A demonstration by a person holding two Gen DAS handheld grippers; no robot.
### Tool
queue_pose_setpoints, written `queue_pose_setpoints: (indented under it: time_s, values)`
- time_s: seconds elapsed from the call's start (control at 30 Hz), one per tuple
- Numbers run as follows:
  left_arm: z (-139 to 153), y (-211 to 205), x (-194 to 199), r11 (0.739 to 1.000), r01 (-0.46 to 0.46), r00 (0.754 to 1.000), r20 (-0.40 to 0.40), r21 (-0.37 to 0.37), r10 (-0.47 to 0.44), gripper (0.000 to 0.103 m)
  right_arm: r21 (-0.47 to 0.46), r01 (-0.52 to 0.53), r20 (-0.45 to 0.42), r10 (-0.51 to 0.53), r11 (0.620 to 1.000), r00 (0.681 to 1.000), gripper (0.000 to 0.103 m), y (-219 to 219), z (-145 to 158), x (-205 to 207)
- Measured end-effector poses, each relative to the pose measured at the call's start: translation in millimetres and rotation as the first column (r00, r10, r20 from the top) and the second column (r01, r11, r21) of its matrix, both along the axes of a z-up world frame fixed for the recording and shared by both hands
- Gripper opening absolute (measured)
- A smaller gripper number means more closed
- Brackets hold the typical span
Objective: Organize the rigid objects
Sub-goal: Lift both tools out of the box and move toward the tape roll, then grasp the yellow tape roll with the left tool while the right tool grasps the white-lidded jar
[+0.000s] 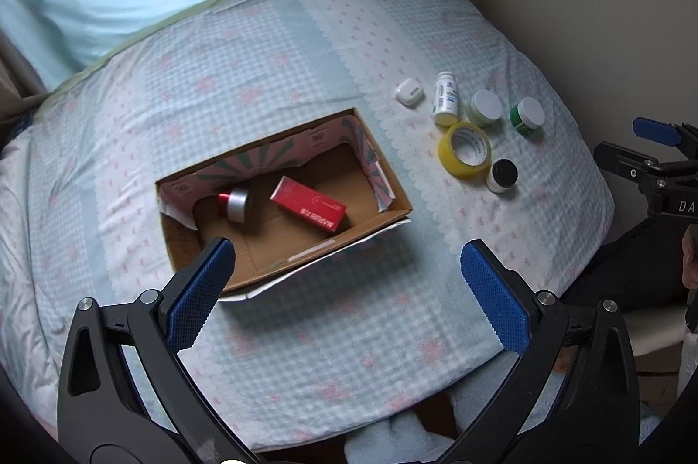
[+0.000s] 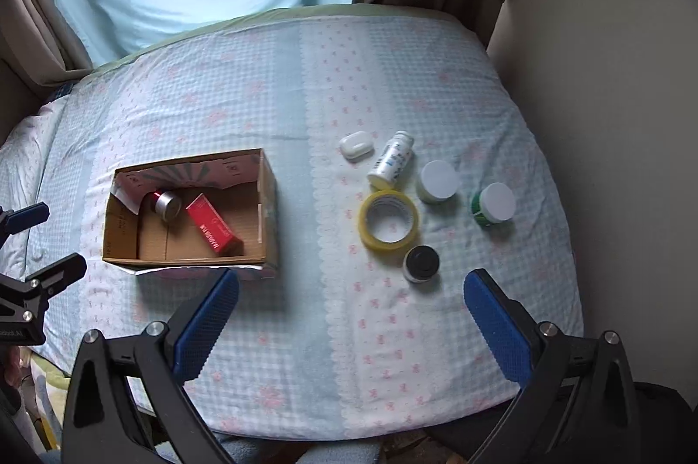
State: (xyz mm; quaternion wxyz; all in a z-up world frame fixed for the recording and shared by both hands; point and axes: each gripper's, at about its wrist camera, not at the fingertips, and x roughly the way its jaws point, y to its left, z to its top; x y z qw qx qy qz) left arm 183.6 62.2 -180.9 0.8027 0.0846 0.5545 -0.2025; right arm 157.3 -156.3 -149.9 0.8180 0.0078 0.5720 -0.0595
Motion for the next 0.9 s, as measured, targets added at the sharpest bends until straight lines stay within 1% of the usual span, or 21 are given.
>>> queue_pose_setpoints:
  time_s: [0.13,0.2,0.27,0.37,0.47,0.6,0.73,0.9]
  values:
    - [-12,-58,-6,1.000,0.002,1.000,-0.010,-0.002,-0.002,0.103,0.034,-0.006,0.051,0.004,0.999,0.999,0.103,-58,4,-9]
    - [-21,-87,-3,1.000,-0.004,0.999,-0.033,0.004,0.005,0.103,0.033,-0.023,0.069,0.021,0.999,0.997,0.103,-83,3,-11]
    - [-32,-117,-2,1.000,-0.003,0.999,-0.045,0.004,0.003,0.103,0.033,-0.052,0.076,0.050,0.998,0.996,0.103,-107,1,-9]
    - [-55,-156,2,0.999,-0.008,0.997,-0.073,0.036,0.010,0.103,0.027,-0.120,0.078,0.117,0.992,0.990,0.103,-136,-9,-3]
    - [-82,-186,10,0.998,-0.043,0.990,-0.134,0.039,0.048,0.103,0.013,-0.189,0.057,0.188,0.982,0.981,0.103,-161,-29,8]
    - [-115,-218,21,0.996,-0.083,0.976,-0.200,0.044,0.091,0.103,0.035,-0.253,0.032,0.252,0.967,0.967,0.103,-182,-61,26]
    - [-147,-240,30,0.993,-0.110,0.961,-0.250,0.047,0.118,0.103,0.068,-0.252,-0.001,0.253,0.965,0.968,0.103,-199,-90,46]
    - [-190,-254,45,0.987,-0.152,0.946,-0.282,0.046,0.159,0.103,0.072,-0.230,-0.020,0.232,0.971,0.972,0.103,-212,-124,70]
